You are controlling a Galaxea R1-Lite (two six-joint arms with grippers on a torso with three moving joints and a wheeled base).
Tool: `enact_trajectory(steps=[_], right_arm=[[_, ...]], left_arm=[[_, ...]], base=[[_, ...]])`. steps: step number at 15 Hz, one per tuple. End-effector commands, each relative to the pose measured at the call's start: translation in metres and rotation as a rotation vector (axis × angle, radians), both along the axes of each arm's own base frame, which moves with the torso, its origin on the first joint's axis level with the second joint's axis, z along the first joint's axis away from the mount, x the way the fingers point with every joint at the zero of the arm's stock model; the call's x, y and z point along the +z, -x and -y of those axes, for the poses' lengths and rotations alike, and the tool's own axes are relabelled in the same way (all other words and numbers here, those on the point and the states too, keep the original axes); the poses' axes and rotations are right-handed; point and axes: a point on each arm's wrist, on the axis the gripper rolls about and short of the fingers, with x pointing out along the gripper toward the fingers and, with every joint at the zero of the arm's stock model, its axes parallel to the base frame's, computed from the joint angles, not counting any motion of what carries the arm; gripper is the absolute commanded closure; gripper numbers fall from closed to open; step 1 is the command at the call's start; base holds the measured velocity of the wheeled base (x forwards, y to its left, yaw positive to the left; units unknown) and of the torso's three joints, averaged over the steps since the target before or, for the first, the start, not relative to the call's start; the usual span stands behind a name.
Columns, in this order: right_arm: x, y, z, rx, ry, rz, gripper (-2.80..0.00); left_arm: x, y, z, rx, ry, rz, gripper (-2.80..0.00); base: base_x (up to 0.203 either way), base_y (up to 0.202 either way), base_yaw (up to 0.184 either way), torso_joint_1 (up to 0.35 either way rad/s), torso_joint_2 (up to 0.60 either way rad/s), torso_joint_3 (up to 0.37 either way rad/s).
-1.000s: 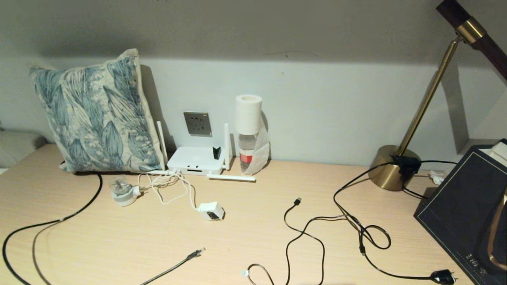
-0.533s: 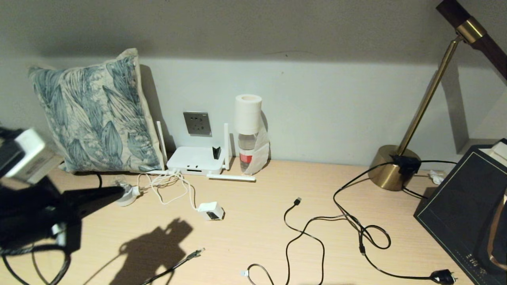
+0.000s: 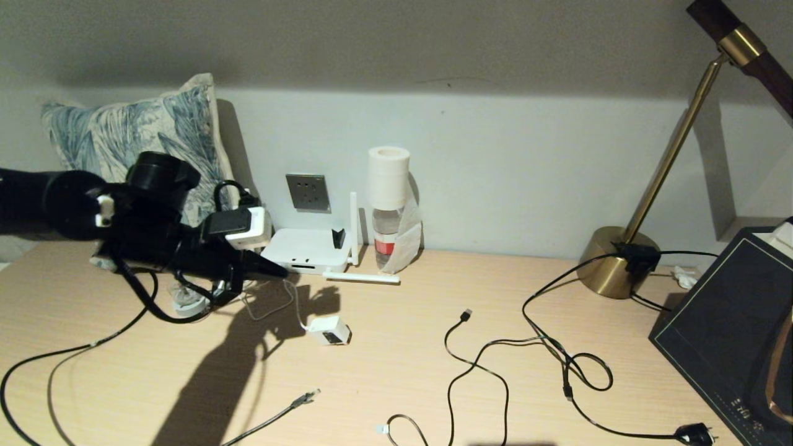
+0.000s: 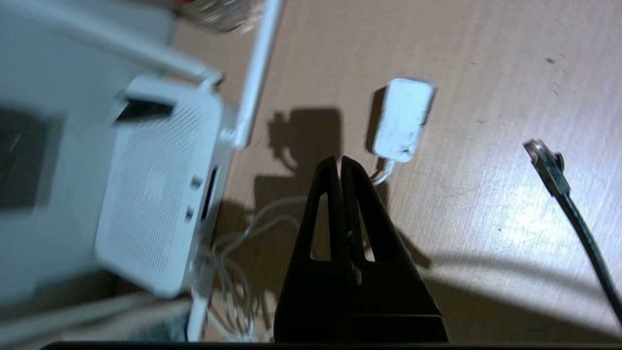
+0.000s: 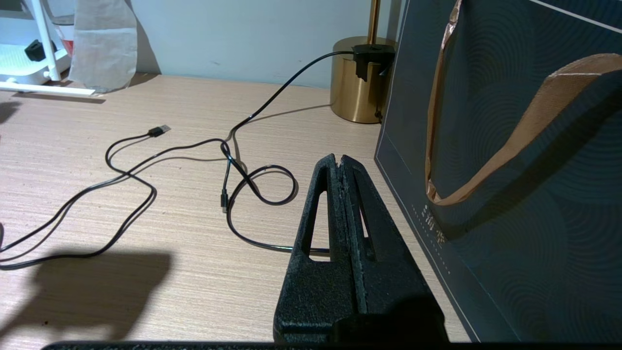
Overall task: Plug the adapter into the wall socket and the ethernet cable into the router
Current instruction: Pick up plug
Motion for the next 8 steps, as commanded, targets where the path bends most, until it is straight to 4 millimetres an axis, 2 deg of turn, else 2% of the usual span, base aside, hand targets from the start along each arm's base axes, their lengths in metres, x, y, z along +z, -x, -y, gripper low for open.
enact_trajectory(steps=[1,6,8], right_arm=[[-0.01,-0.003,0.0,0.0,0.0,-0.035,0.0],[-0.01,-0.003,0.0,0.001,0.0,-0.035,0.0],[-0.01,-0.003,0.0,0.001,0.0,-0.035,0.0]], left_arm=[[-0.03,-0.018,0.023,-0.17,-0.078,-0.11,-2.8],[-0.044,-0.041,0.036,-0.266,-0.188,-0.113,-2.8],[-0.044,-0.037,0.038,-0.277,-0.19,-0.151,-2.8]], base=[[0.0,0.0,0.0,0.0,0.0,0.0],[0.0,0.0,0.0,0.0,0.0,0.0],[0.0,0.0,0.0,0.0,0.0,0.0]])
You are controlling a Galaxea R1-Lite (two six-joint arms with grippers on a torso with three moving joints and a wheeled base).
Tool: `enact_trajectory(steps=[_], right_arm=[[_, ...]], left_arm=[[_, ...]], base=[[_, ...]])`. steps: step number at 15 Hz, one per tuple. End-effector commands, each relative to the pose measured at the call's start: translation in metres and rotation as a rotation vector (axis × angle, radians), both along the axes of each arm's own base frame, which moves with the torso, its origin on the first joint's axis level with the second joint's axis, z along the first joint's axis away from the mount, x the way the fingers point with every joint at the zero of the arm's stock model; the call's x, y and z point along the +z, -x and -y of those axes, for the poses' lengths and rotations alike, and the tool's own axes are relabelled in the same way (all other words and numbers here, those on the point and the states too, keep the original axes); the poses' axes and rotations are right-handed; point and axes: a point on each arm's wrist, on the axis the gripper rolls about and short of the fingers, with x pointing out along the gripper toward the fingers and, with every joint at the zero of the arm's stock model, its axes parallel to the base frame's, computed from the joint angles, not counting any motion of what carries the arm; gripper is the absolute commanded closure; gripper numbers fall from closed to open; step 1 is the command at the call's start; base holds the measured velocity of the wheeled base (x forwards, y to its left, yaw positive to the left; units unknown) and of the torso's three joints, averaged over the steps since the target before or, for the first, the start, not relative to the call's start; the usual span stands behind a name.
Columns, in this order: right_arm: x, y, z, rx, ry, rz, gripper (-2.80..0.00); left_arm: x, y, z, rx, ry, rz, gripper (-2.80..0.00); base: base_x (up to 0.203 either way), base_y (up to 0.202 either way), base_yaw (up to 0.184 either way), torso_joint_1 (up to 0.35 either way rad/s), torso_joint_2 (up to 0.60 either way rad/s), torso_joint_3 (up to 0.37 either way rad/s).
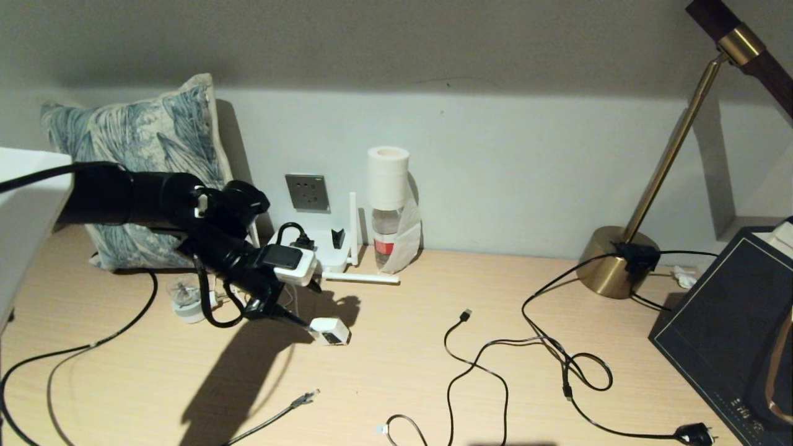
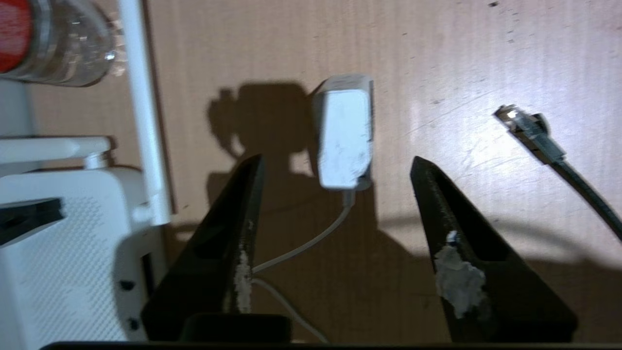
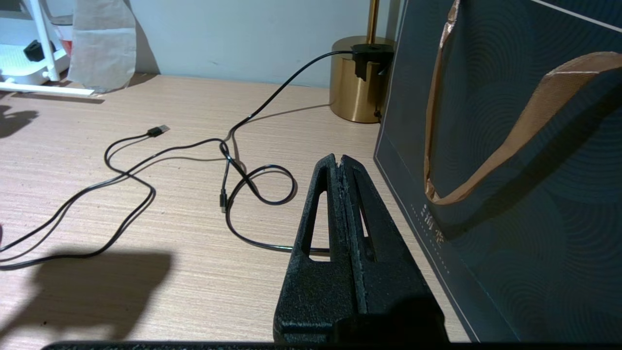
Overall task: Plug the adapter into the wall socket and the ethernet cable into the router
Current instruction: Pick up plug
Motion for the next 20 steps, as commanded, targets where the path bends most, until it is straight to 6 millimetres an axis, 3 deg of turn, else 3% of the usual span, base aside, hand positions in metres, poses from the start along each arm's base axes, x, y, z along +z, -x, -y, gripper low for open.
enact_trajectory(steps=[1,9,20], right_arm=[[-0.01,-0.003,0.0,0.0,0.0,-0.035,0.0],[-0.01,-0.003,0.0,0.0,0.0,-0.035,0.0],[-0.01,-0.003,0.0,0.0,0.0,-0.035,0.0]], left_arm=[[-0.007,0.001,0.003,-0.015,-0.009,-0.057,-2.8],[-0.021,-0.001,0.02,0.063,0.001,-0.168,-2.8],[-0.041,-0.038,0.03,0.092,-0.021,-0.119,-2.8]], base=[[0.0,0.0,0.0,0.0,0.0,0.0],[0.0,0.0,0.0,0.0,0.0,0.0],[0.0,0.0,0.0,0.0,0.0,0.0]])
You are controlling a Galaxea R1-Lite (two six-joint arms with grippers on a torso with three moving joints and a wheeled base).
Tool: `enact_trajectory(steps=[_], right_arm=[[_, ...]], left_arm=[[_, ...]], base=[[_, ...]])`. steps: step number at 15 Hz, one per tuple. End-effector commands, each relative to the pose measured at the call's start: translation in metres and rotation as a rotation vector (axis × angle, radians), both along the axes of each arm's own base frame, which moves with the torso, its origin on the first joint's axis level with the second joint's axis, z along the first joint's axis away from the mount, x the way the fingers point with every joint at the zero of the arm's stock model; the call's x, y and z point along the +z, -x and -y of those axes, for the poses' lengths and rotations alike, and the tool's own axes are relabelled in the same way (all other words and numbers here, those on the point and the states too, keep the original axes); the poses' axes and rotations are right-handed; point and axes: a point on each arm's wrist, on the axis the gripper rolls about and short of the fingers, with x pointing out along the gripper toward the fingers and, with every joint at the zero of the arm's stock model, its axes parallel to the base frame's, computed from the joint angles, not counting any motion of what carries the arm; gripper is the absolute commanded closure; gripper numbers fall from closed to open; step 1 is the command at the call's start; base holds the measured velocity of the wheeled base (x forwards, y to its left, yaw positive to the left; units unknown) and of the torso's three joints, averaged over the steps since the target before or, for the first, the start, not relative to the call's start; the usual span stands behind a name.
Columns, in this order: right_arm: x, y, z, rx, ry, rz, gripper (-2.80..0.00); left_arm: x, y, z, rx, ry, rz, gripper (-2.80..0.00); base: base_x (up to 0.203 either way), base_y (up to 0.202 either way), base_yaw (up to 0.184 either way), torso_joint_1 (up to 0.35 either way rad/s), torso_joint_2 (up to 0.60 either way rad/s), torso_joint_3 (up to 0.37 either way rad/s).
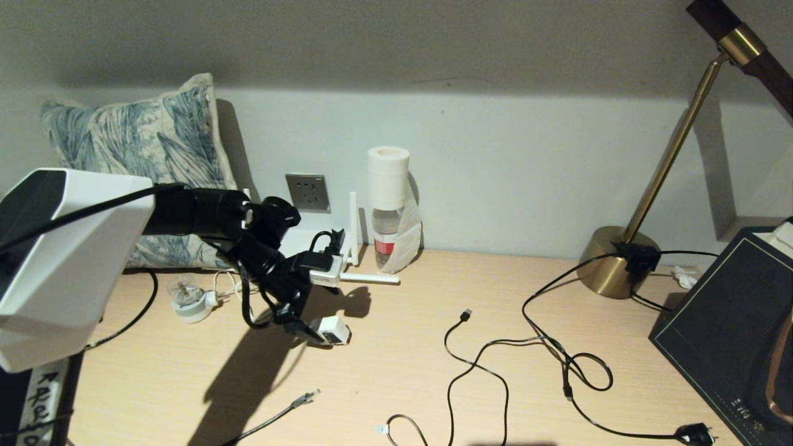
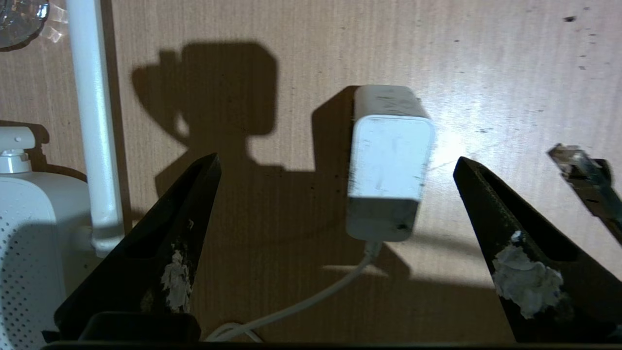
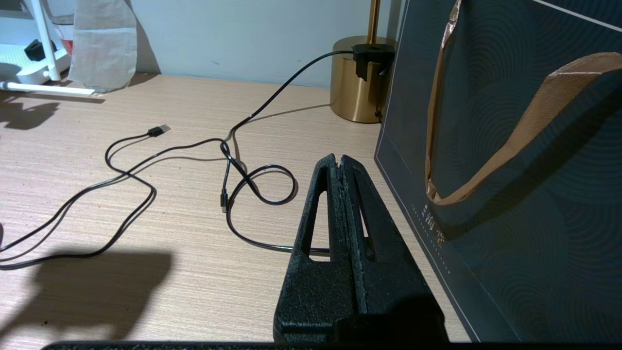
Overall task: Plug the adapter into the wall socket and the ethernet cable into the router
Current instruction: Pick up plug
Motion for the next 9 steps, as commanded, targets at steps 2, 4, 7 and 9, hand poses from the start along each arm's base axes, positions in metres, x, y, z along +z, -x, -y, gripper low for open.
enact_trajectory(steps=[2,4,7,9], right_arm=[[-0.0097,-0.0029,0.0,0.001,0.001,-0.035,0.0],[-0.0097,-0.0029,0.0,0.001,0.001,-0.035,0.0],[-0.0097,-0.0029,0.0,0.001,0.001,-0.035,0.0],[-0.0097,-0.0029,0.0,0.001,0.001,-0.035,0.0]], left_arm=[[-0.009,-0.0069,0.0023,-0.008,-0.005,-0.007,-2.8],[-0.0094,-0.0072,0.0023,-0.008,-0.006,-0.006,-2.8],[-0.0095,-0.0069,0.0023,-0.008,-0.007,-0.01,-2.8],[-0.0097,-0.0064,0.0022,-0.006,-0.008,-0.016,-2.8]], base=[[0.0,0.0,0.0,0.0,0.0,0.0],[0.0,0.0,0.0,0.0,0.0,0.0],[0.0,0.0,0.0,0.0,0.0,0.0],[0.0,0.0,0.0,0.0,0.0,0.0]])
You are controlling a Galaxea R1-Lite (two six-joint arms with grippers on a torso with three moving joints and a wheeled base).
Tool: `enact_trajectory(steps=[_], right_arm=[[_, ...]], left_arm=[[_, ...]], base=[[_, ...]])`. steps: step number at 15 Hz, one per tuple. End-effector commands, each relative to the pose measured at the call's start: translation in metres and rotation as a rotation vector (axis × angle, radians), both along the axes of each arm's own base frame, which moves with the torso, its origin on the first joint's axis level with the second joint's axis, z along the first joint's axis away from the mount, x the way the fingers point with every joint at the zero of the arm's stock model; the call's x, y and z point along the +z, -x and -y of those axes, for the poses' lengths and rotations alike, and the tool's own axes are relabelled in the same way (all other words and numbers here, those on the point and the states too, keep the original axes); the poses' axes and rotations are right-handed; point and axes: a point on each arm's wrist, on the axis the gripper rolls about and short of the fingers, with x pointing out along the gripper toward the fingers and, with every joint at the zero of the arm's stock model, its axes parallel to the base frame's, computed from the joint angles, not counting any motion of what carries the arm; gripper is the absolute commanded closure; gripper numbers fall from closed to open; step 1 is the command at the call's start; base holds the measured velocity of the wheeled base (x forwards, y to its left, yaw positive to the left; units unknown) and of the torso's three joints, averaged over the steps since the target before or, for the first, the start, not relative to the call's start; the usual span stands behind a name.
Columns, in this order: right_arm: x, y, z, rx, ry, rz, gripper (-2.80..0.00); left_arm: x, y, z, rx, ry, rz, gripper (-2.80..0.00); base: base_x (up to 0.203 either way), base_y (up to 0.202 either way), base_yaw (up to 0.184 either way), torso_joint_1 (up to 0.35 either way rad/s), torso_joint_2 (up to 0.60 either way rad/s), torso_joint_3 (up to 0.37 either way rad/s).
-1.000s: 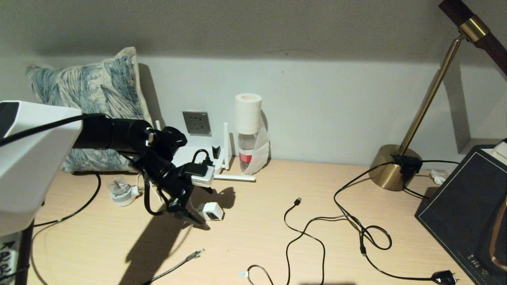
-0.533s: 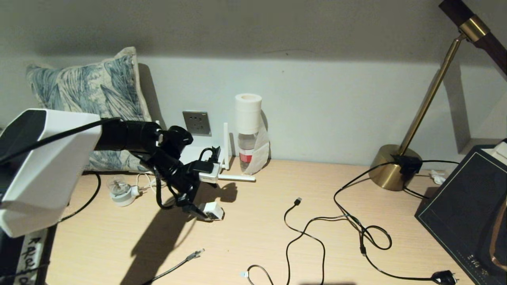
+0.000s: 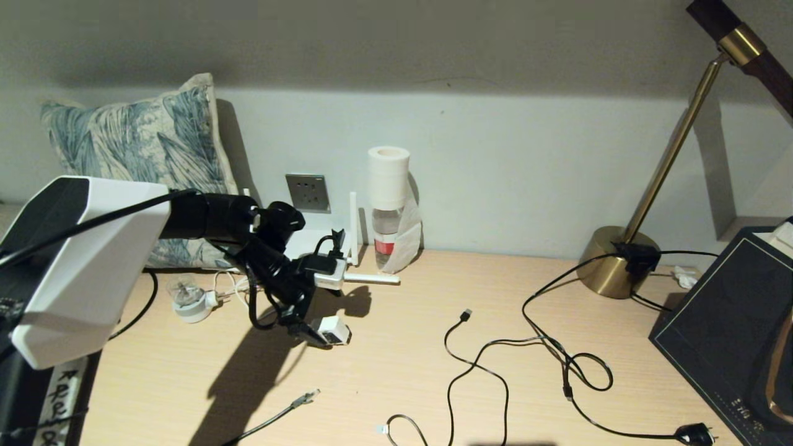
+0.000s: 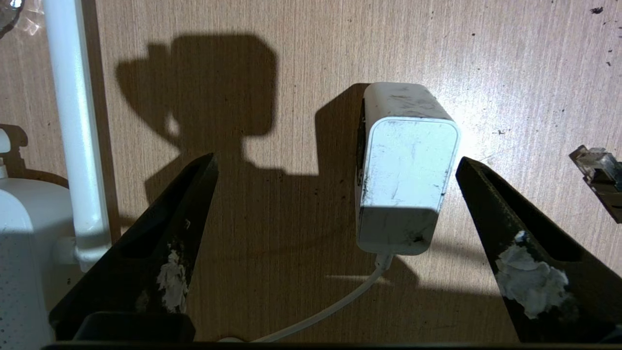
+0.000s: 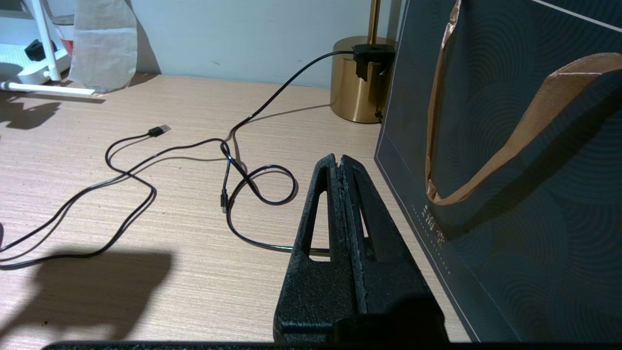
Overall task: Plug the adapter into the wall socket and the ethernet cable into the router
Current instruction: Pick up plug
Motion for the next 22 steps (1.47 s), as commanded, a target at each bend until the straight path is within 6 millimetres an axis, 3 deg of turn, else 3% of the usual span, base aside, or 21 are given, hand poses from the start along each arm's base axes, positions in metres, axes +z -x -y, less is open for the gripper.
enact_trajectory(steps=[1,14,15,22], right_arm=[[-0.01,-0.003,0.0,0.0,0.0,-0.036,0.0],[-0.01,-0.003,0.0,-0.001,0.0,-0.036,0.0],[-0.01,-0.003,0.0,-0.001,0.0,-0.036,0.0],[-0.01,-0.003,0.0,0.0,0.0,-0.036,0.0]], left_arm=[[0.0,0.001,0.0,-0.006,-0.001,-0.003,-2.8],[-0.008,0.002,0.01,0.021,-0.015,-0.038,-2.8],[-0.01,0.001,0.01,0.025,-0.015,-0.042,0.0],[-0.016,-0.001,0.011,0.033,-0.013,-0.052,0.0]], base=[[0.0,0.0,0.0,0.0,0.0,0.0],[0.0,0.0,0.0,0.0,0.0,0.0],[0.0,0.0,0.0,0.0,0.0,0.0],[0.0,0.0,0.0,0.0,0.0,0.0]])
